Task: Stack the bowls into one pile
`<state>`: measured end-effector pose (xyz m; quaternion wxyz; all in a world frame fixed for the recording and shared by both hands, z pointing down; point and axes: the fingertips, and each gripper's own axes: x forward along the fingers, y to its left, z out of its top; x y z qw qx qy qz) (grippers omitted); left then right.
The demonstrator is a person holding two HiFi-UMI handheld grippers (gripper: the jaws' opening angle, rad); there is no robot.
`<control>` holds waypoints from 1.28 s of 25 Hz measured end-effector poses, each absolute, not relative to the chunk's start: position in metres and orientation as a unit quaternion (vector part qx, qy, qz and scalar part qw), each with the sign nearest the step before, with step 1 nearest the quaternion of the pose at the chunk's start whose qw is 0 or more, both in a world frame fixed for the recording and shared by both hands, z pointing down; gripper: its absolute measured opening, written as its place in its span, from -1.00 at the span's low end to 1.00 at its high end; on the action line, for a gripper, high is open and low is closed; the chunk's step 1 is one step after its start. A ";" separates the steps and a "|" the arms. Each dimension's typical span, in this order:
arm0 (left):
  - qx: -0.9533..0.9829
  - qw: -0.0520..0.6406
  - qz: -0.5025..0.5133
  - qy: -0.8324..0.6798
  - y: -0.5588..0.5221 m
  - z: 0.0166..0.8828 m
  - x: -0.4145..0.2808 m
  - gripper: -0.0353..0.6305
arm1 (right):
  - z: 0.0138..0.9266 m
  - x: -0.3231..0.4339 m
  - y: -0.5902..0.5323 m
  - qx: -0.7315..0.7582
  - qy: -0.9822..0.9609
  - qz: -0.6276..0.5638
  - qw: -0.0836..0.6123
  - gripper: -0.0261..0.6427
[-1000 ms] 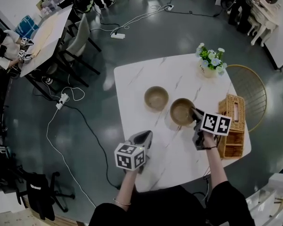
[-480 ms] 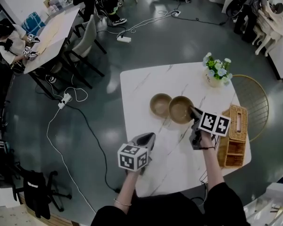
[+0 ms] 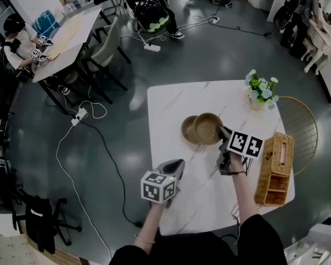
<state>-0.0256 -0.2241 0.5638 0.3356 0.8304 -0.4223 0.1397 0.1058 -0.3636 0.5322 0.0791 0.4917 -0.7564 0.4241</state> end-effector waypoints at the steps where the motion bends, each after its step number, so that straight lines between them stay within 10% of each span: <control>1: 0.829 0.337 0.139 -0.424 -0.225 0.564 -0.027 -0.85 | 0.534 0.103 -0.365 0.491 -0.756 0.424 0.082 -0.82; 32: 0.817 0.360 0.142 -0.427 -0.225 0.578 -0.022 -0.85 | 0.567 0.056 -0.388 0.470 -0.796 0.298 0.239 -0.82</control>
